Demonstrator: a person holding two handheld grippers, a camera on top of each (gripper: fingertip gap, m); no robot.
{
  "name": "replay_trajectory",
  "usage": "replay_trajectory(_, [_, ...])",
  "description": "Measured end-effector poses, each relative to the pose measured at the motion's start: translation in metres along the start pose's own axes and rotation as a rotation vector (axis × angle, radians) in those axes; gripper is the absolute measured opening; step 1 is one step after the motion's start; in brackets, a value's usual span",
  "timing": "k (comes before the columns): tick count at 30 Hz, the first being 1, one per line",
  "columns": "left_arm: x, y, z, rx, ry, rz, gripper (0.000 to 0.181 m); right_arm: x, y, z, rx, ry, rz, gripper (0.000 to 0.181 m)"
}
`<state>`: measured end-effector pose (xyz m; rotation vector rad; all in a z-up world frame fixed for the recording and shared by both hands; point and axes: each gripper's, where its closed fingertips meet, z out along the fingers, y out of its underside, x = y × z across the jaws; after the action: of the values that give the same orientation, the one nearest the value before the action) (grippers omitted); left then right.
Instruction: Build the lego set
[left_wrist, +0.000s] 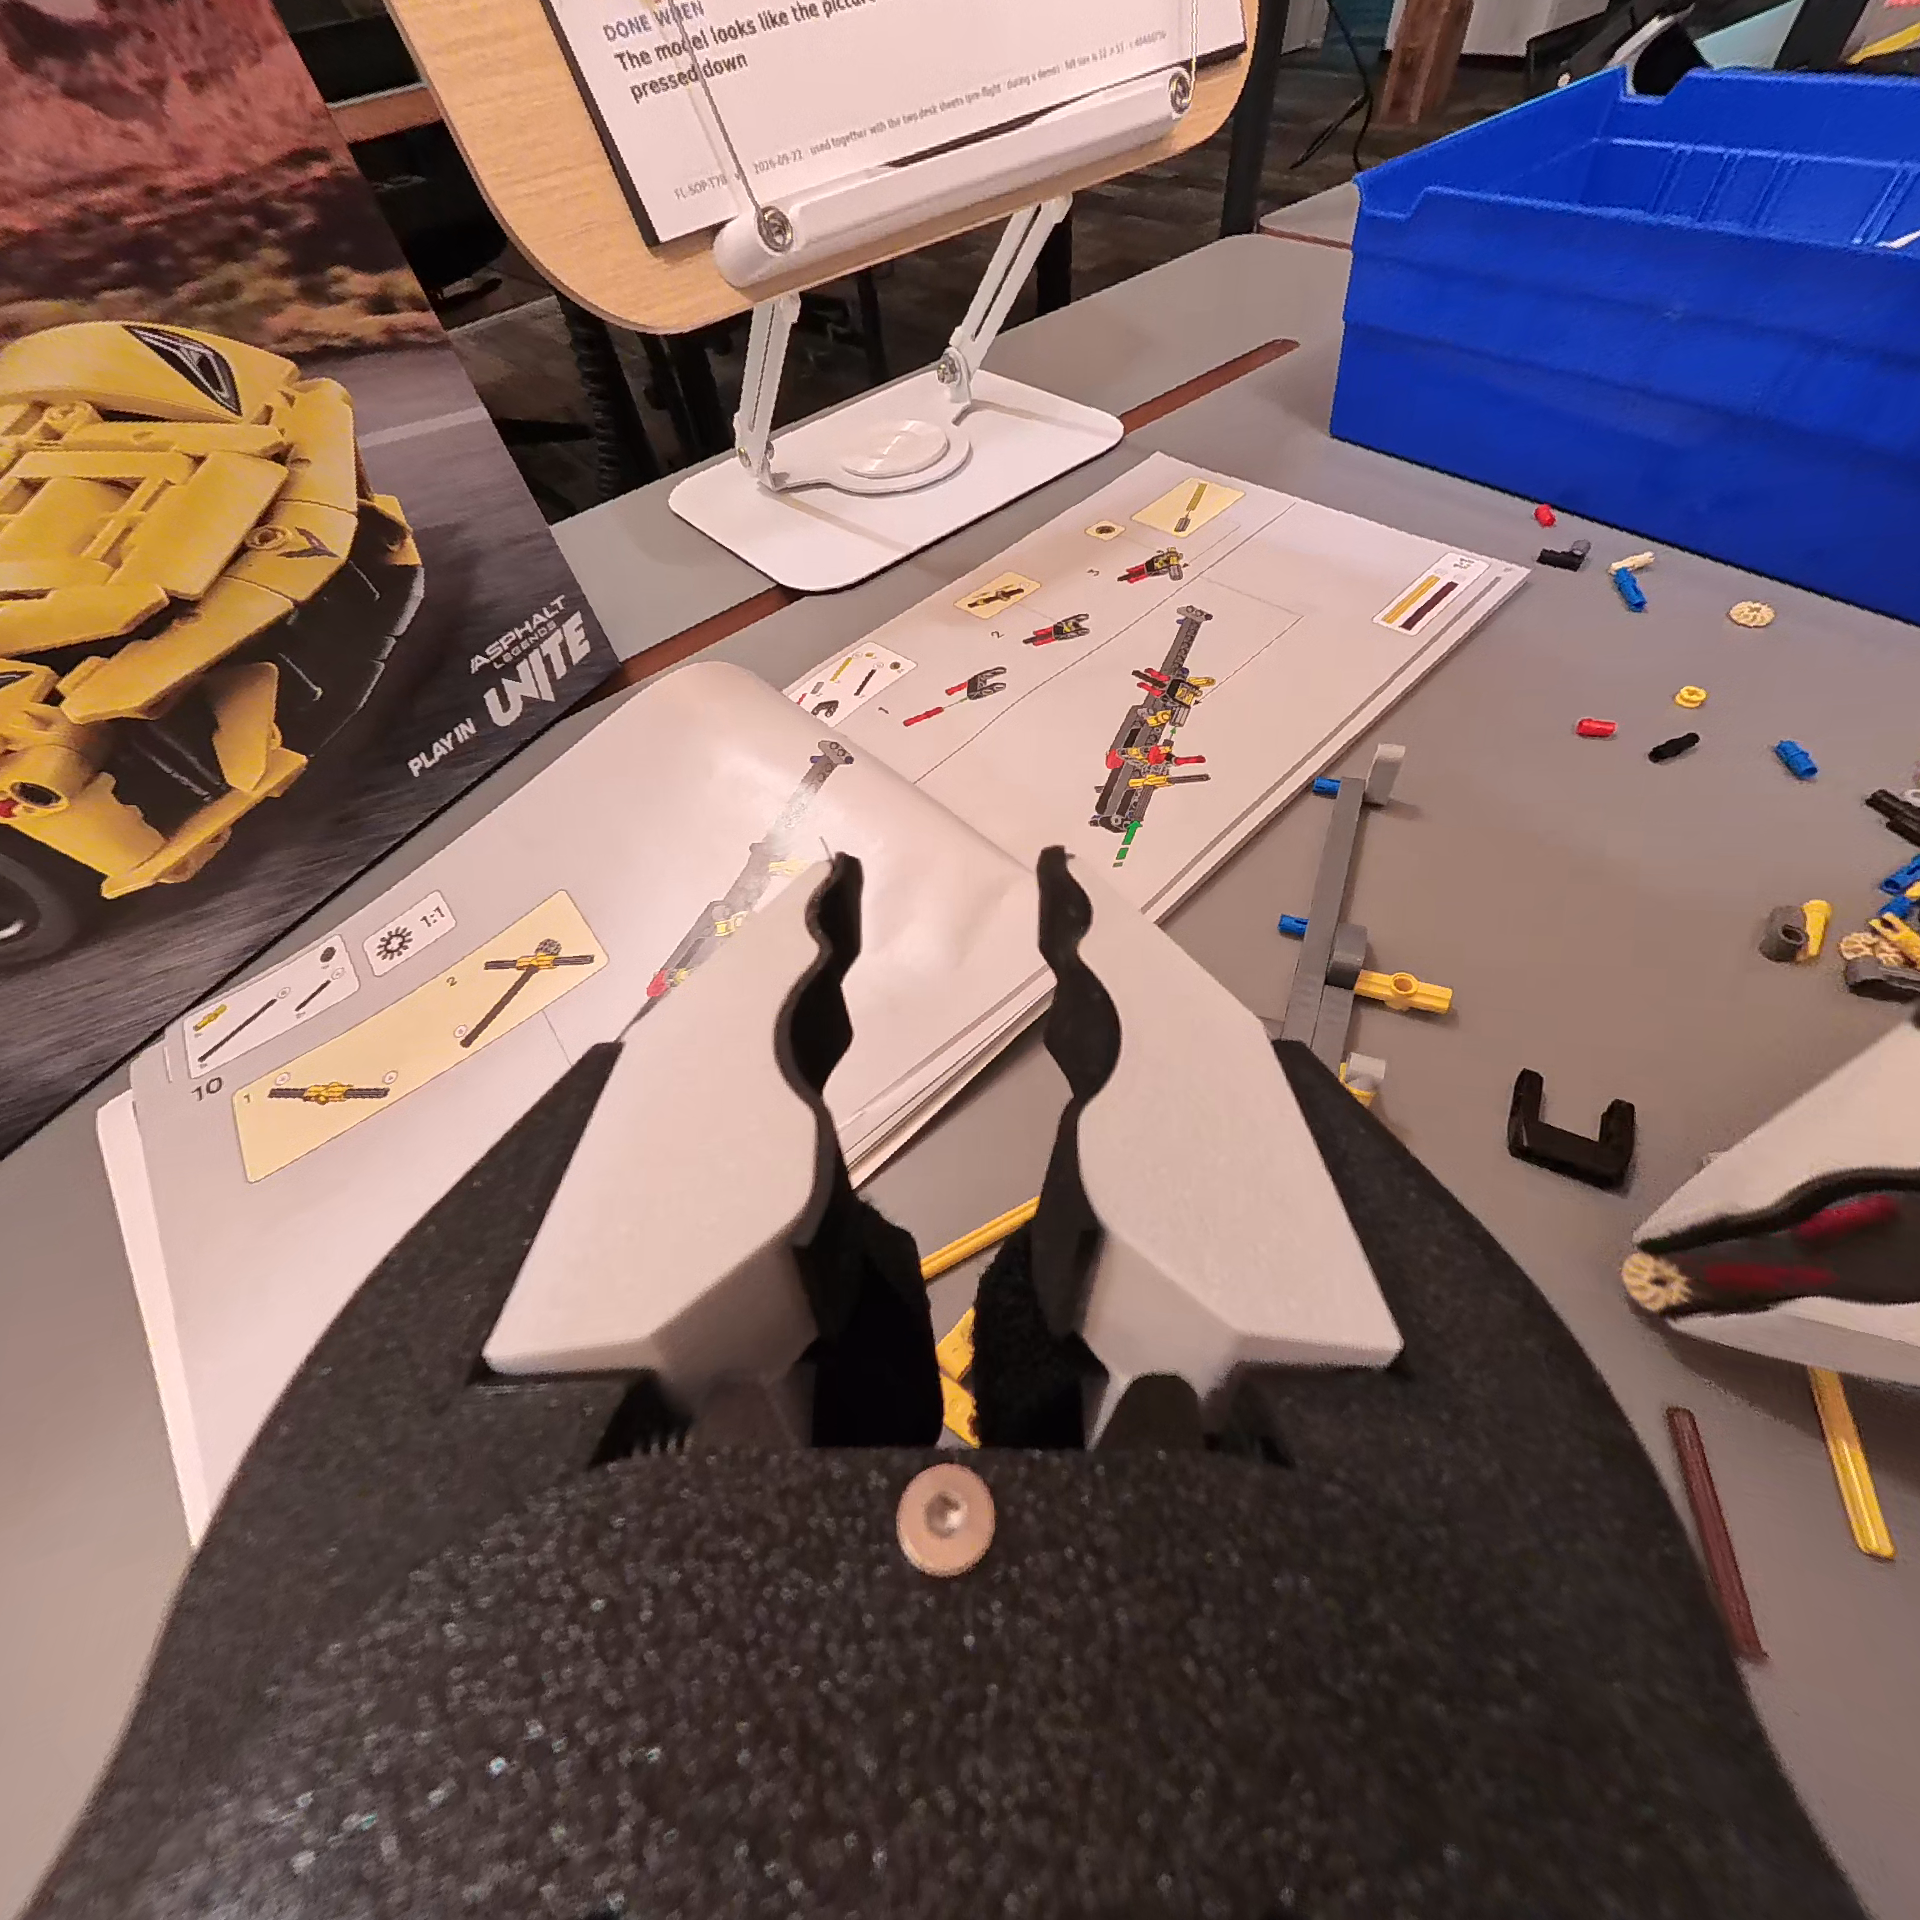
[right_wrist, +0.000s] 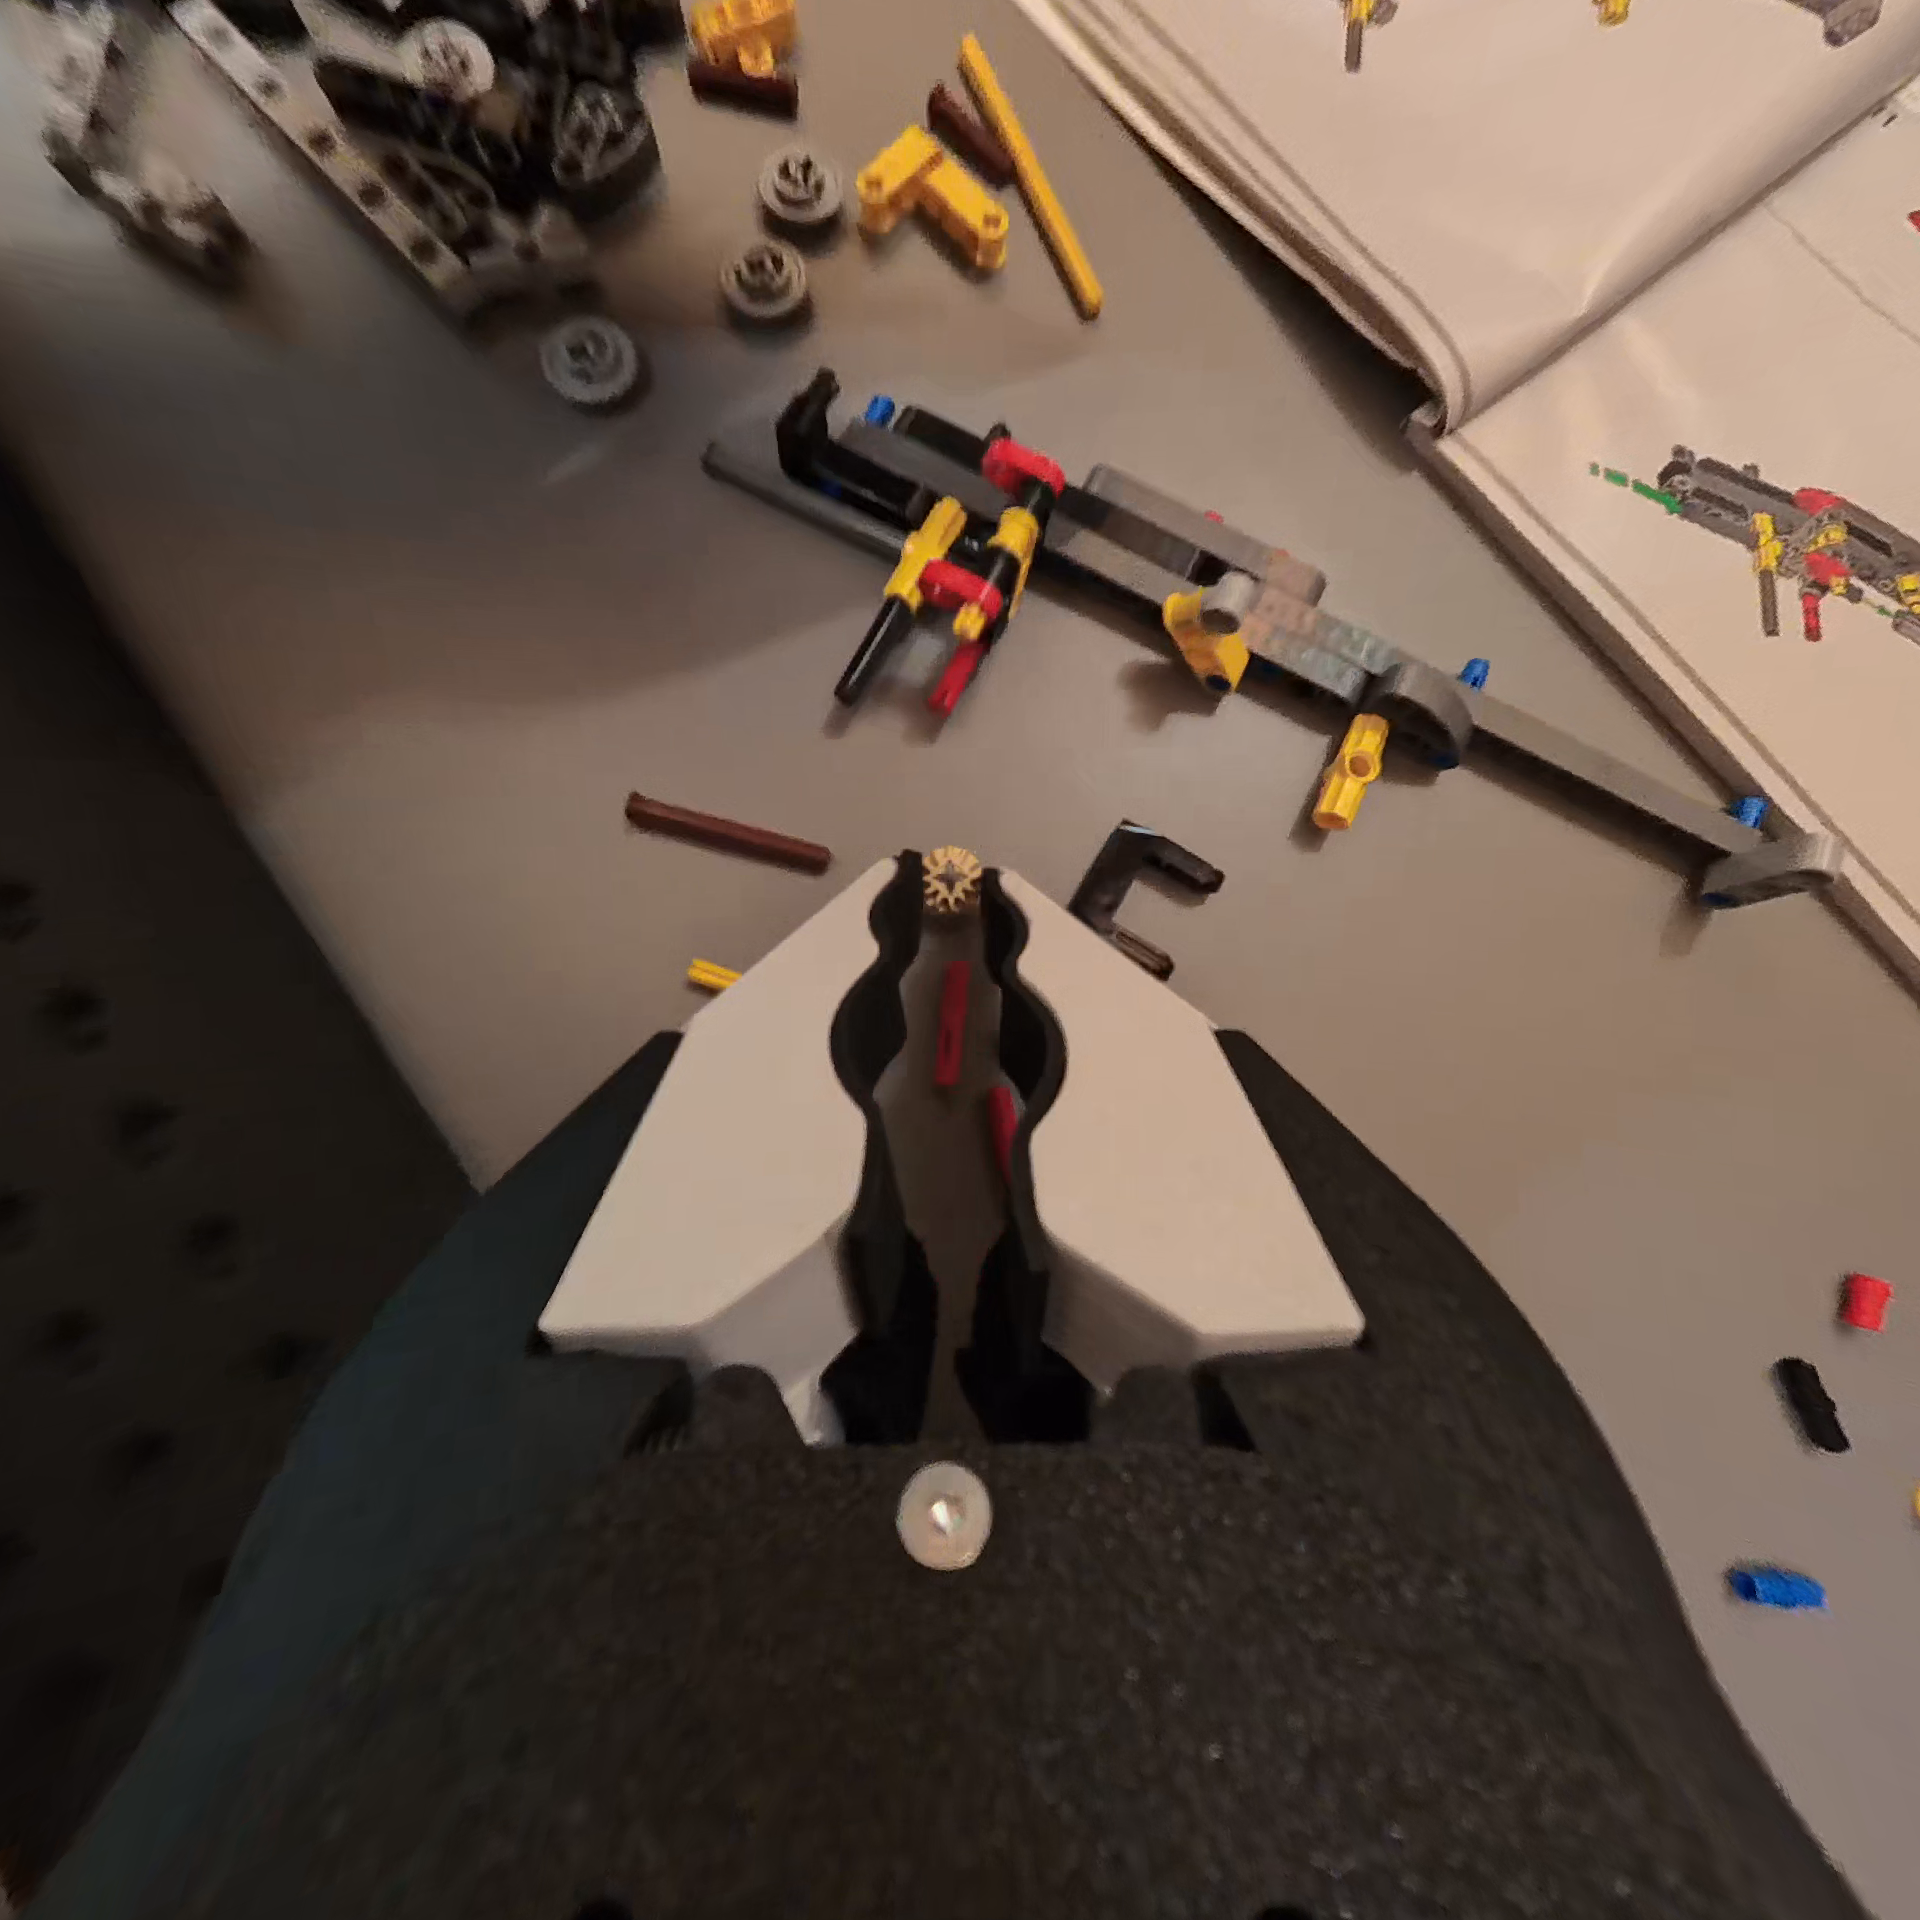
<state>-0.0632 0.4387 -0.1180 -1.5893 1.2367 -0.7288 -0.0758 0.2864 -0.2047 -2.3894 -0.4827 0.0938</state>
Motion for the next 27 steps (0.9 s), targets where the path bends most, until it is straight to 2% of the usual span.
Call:
replay_trajectory(6, [0.002, 0.001, 0.001, -0.005, 0.001, 0.01, 0.032, 0.0, 0.005, 0.003, -0.008, 0.006, 0.021, 0.011])
replay_trajectory(9, [0.003, 0.002, 0.001, -0.008, 0.003, 0.01, 0.032, 0.008, 0.004, -0.01, 0.035, 0.016, 0.072, 0.018])
replay_trajectory(11, [0.003, 0.0, 0.0, -0.002, 0.002, 0.014, 0.032, 0.038, 0.005, -0.031, 0.106, 0.116, 0.138, 0.016])
replay_trajectory(12, [0.003, -0.001, -0.001, 0.002, 0.0, 0.016, 0.032, 0.067, 0.014, -0.044, 0.123, 0.233, 0.174, 0.017])
replay_trajectory(15, [0.002, -0.001, 0.0, 0.003, 0.001, 0.011, 0.032, 0.144, 0.063, -0.073, 0.099, 0.532, 0.284, 0.025])
replay_trajectory(19, [0.005, 0.001, 0.001, -0.004, 0.02, -0.009, 0.032, 0.203, 0.113, -0.1, 0.025, 0.845, 0.435, 0.025])
replay_trajectory(22, [0.007, 0.002, 0.003, -0.003, 0.032, -0.015, 0.032, 0.218, 0.132, -0.108, -0.029, 0.938, 0.54, 0.021])
replay_trajectory(27, [0.012, 0.007, 0.007, -0.01, 0.082, -0.068, 0.032, 0.223, 0.135, -0.1, 0.042, 0.859, 0.786, 0.024])
